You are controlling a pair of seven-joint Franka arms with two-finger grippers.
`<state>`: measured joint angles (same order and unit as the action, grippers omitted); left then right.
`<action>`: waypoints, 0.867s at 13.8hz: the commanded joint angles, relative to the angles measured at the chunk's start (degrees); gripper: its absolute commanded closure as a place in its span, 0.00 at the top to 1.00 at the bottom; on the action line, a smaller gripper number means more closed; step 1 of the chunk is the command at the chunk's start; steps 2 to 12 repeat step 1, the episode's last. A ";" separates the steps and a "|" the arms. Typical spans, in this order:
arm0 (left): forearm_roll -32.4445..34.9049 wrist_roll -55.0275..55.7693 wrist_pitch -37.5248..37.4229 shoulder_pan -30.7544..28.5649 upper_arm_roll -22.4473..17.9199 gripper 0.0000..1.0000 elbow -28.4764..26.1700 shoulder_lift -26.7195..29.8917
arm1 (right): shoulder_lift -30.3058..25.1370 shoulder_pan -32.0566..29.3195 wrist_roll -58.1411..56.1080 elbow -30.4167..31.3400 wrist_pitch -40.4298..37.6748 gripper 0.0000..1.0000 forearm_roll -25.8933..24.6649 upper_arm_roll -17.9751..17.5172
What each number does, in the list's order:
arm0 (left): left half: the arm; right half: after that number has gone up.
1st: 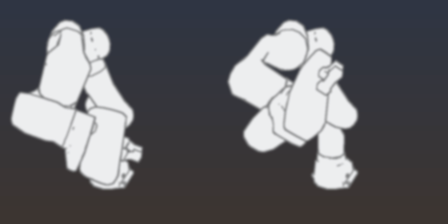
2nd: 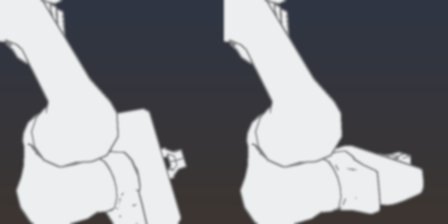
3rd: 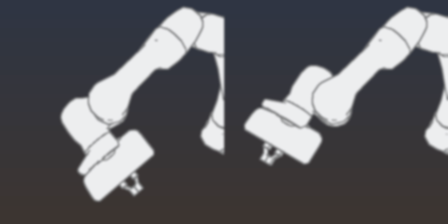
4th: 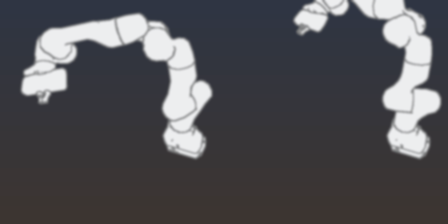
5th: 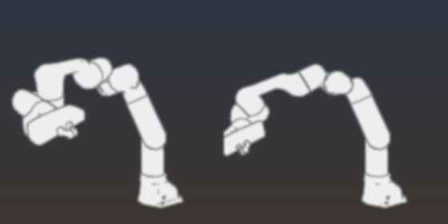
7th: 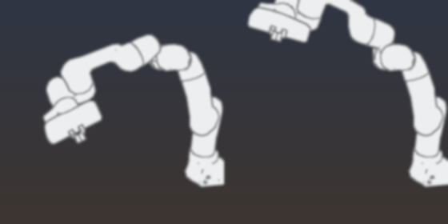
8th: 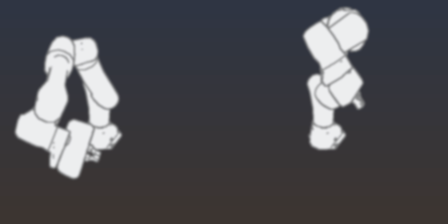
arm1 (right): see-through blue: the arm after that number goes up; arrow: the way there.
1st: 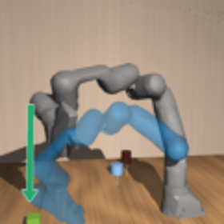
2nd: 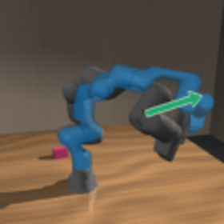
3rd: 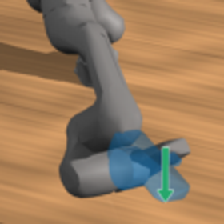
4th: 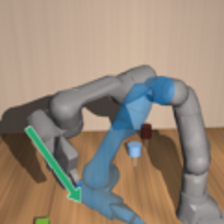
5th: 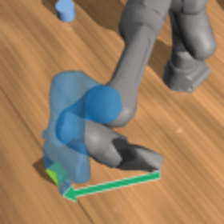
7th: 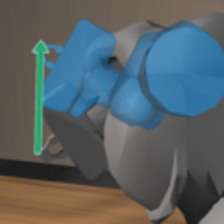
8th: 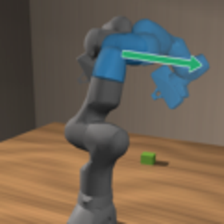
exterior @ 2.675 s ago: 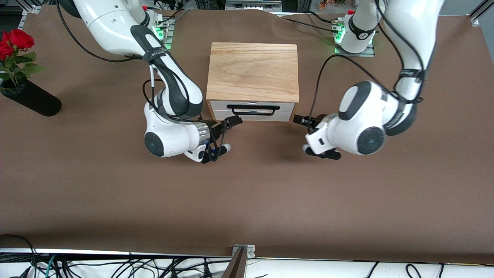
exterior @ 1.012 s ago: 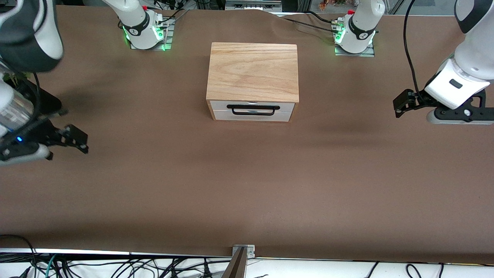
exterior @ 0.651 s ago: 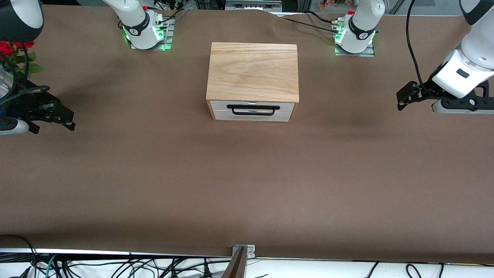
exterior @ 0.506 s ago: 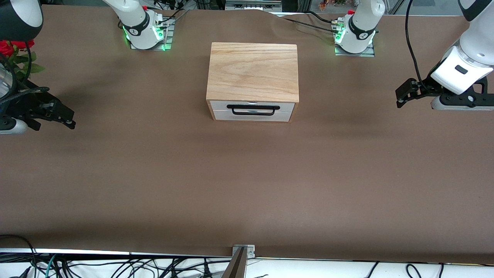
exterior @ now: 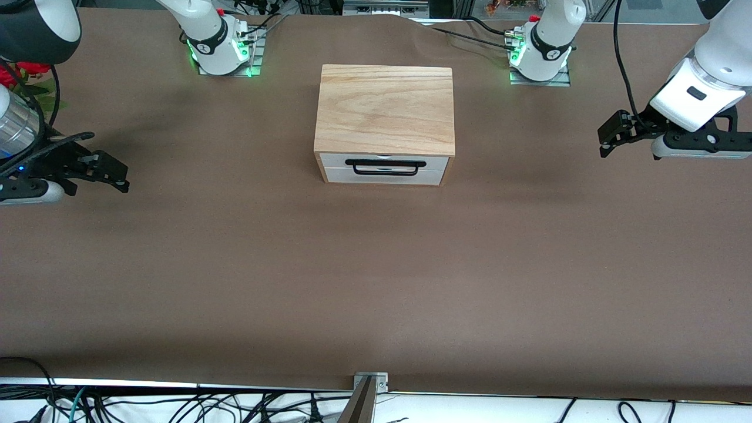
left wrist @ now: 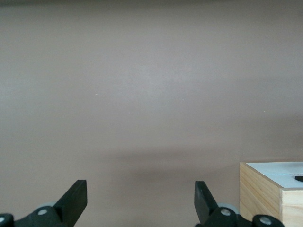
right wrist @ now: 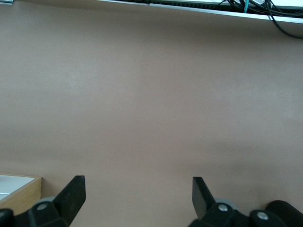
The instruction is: Close drawer with both arms simultaneously
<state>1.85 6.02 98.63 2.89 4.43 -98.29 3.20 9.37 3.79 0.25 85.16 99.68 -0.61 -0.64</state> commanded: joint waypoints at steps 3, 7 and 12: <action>-0.62 -0.93 0.77 1.15 -1.27 1.00 -1.82 1.46 | -0.23 -0.19 1.24 0.27 -0.63 1.00 -1.05 -0.50; -0.62 -0.93 0.77 1.15 -1.27 1.00 -1.82 1.46 | -0.23 -0.19 1.24 0.27 -0.63 1.00 -1.05 -0.50; -0.62 -0.93 0.77 1.15 -1.27 1.00 -1.82 1.46 | -0.23 -0.19 1.24 0.27 -0.63 1.00 -1.05 -0.50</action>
